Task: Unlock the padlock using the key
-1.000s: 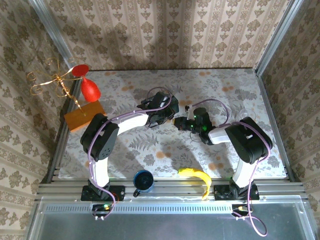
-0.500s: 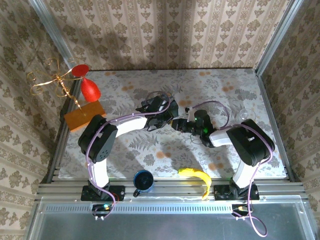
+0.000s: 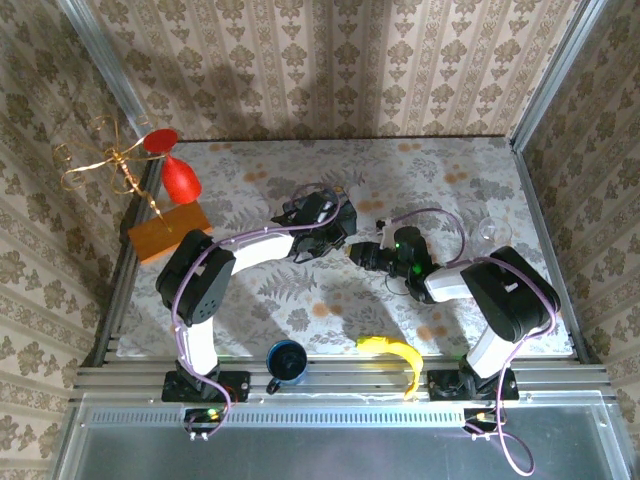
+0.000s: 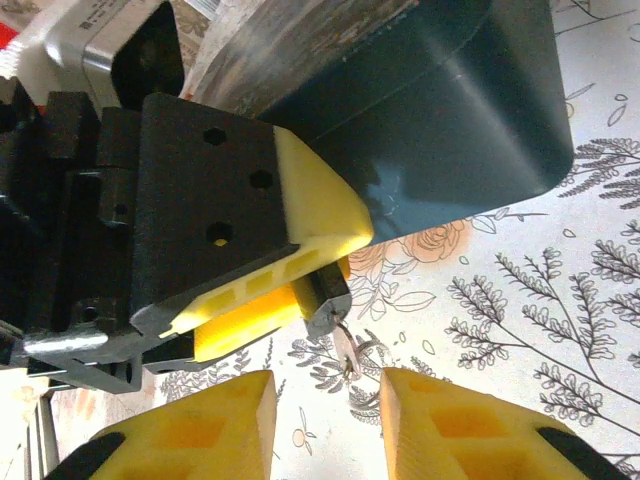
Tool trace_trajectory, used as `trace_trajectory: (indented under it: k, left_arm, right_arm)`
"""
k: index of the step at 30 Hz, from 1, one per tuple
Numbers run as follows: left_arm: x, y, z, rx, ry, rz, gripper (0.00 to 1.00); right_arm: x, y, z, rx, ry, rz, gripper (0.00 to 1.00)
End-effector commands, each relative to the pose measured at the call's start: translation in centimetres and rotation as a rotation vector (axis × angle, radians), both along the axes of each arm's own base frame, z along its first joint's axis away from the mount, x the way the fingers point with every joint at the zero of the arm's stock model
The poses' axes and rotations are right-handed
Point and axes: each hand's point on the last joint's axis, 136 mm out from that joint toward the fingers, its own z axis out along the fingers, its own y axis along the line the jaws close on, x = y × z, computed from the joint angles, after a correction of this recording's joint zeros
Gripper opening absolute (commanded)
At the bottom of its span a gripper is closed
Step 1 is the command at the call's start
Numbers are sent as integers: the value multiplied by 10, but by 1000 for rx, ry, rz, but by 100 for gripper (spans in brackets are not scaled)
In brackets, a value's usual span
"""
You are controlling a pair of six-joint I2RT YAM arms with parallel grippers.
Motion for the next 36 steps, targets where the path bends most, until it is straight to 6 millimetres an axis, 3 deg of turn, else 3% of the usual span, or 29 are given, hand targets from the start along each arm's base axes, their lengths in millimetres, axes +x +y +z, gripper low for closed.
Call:
trace_trajectory:
  k: [1, 6, 19, 30, 36]
  left_arm:
    - [1, -3, 15, -58, -9, 17, 0]
    - [1, -6, 14, -70, 2, 8, 0]
    - [0, -7, 22, -84, -4, 0, 0]
    - [-1, -9, 24, -98, -9, -9, 0]
    - [-5, -13, 22, -102, -1, -30, 0]
  right_arm:
    - [2, 10, 4, 26, -18, 19, 31]
    - [6, 19, 1, 32, -12, 36, 28]
    - [8, 15, -5, 27, -4, 5, 22]
    - [11, 15, -8, 70, 14, -25, 1]
    - [21, 22, -3, 193, 23, -45, 0]
